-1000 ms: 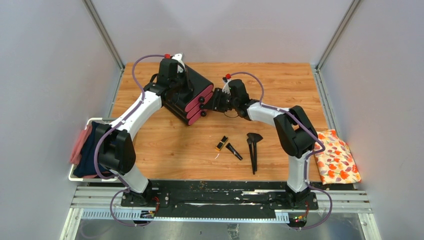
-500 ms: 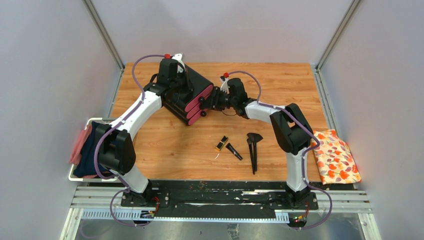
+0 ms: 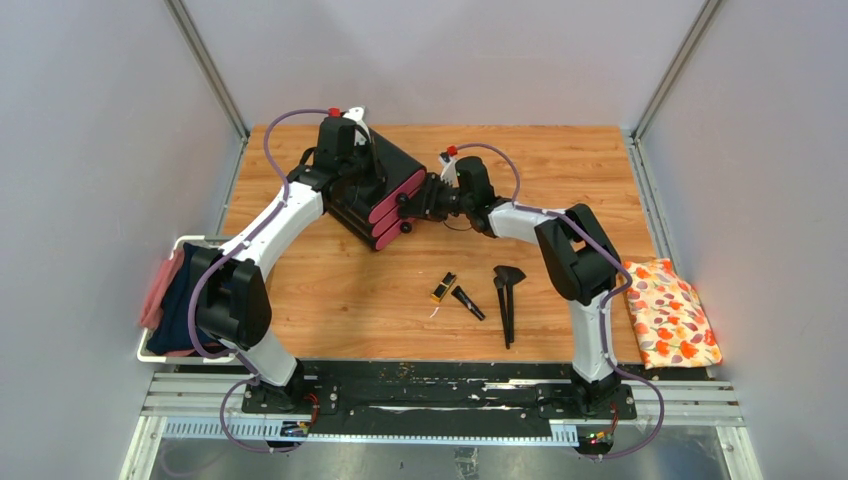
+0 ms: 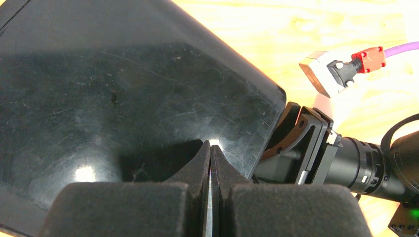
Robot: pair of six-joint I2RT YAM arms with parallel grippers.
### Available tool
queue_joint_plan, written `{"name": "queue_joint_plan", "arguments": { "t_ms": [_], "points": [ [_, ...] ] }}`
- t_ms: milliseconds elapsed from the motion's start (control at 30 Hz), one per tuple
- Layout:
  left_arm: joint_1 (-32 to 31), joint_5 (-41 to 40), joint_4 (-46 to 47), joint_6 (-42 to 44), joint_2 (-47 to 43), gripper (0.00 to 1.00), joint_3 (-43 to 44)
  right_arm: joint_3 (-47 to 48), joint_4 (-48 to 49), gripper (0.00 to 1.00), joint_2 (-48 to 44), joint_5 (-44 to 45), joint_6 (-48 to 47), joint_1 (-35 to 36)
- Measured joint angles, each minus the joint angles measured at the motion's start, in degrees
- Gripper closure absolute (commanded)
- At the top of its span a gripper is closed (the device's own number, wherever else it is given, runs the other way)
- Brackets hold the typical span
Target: Organize the makeup
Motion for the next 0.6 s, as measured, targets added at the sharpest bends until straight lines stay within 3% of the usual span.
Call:
{"name": "queue_joint_plan", "arguments": {
  "t_ms": [600],
  "points": [
    [0.00,0.00,-0.04,-0.02,0.00,1.00,0.04,-11.65,-0.92,1.00,-9.70,1.60,-1.05,-0.76]
  ]
}}
